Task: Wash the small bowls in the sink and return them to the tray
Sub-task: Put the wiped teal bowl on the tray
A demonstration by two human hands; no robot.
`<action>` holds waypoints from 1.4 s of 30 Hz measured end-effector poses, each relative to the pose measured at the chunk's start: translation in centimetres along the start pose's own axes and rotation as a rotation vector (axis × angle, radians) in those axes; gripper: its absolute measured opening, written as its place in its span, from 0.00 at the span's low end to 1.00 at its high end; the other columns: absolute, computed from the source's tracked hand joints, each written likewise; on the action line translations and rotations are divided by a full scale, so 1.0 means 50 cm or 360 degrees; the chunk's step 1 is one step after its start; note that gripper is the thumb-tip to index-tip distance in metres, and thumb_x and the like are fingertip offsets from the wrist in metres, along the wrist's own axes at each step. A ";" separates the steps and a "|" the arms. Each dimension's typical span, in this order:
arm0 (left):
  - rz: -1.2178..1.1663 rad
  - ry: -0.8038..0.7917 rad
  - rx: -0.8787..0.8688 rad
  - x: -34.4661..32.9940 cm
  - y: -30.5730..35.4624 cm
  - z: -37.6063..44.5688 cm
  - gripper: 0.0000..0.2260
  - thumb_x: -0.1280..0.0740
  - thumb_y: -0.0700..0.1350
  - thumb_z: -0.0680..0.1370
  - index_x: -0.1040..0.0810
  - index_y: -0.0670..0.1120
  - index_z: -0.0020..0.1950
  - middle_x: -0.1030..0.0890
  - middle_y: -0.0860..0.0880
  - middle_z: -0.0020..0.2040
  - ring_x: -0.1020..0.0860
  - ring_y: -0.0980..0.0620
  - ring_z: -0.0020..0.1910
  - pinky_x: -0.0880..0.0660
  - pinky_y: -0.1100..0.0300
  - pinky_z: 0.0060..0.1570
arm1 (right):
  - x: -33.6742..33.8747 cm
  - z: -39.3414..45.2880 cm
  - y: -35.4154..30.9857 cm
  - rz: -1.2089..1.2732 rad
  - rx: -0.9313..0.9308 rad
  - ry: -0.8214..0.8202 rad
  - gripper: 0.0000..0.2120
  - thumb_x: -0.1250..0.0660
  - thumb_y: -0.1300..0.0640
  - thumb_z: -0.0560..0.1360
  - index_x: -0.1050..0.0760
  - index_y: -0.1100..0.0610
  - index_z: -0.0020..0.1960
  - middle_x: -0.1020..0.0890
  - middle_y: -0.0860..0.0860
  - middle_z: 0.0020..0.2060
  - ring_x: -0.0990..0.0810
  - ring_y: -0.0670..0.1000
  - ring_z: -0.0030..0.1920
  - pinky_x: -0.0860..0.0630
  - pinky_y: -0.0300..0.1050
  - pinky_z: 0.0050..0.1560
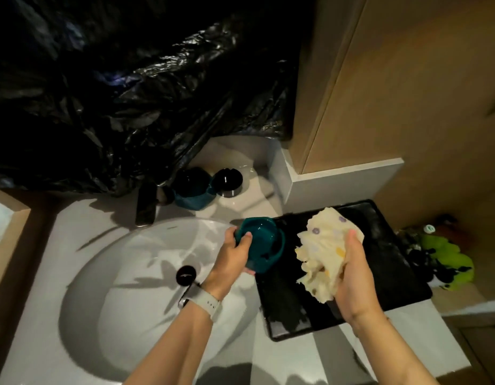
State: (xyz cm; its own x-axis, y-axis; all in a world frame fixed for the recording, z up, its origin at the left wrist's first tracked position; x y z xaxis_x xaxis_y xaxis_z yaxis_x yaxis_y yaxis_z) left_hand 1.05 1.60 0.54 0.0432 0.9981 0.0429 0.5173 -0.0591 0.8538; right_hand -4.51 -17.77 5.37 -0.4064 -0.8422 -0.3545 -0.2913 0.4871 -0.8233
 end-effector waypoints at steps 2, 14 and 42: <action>0.0114 0.0034 -0.0030 -0.022 -0.012 0.023 0.13 0.42 0.47 0.83 0.36 0.49 0.68 0.26 0.50 0.58 0.24 0.59 0.48 0.17 0.54 0.37 | 0.026 0.020 0.006 0.0046 -0.0119 0.0092 0.22 0.45 0.41 0.78 0.22 0.54 0.60 0.15 0.55 0.52 0.16 0.52 0.50 0.24 0.49 0.51; 0.1120 0.0571 -0.0499 -0.049 0.011 0.072 0.17 0.42 0.49 0.82 0.27 0.45 0.68 0.31 0.44 0.64 0.34 0.45 0.64 0.33 0.53 0.65 | 0.065 0.062 -0.007 -0.0086 -0.0162 0.0059 0.20 0.45 0.46 0.80 0.22 0.56 0.60 0.15 0.56 0.52 0.17 0.55 0.53 0.25 0.51 0.57; -0.0813 0.0675 0.0212 0.200 0.011 0.153 0.21 0.34 0.55 0.79 0.30 0.49 0.70 0.32 0.44 0.72 0.29 0.43 0.65 0.25 0.48 0.59 | -0.187 0.093 -0.018 -0.0613 -0.0042 -0.0314 0.16 0.42 0.46 0.80 0.19 0.53 0.50 0.14 0.54 0.45 0.15 0.54 0.48 0.22 0.50 0.54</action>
State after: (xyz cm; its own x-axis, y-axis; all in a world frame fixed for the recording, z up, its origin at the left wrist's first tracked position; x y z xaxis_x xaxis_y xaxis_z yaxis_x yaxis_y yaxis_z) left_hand 8.31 11.44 -2.55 -0.5596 0.8191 -0.1260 0.4857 0.4474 0.7509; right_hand 3.58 -11.44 7.37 -0.0912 -0.9904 -0.1038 -0.4125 0.1324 -0.9013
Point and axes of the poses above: each hand's wrist, its own z-axis towards the middle knuckle, its own x-axis out of the back of the hand, y = z × x, the point moved 5 cm from there along z, towards the middle knuckle
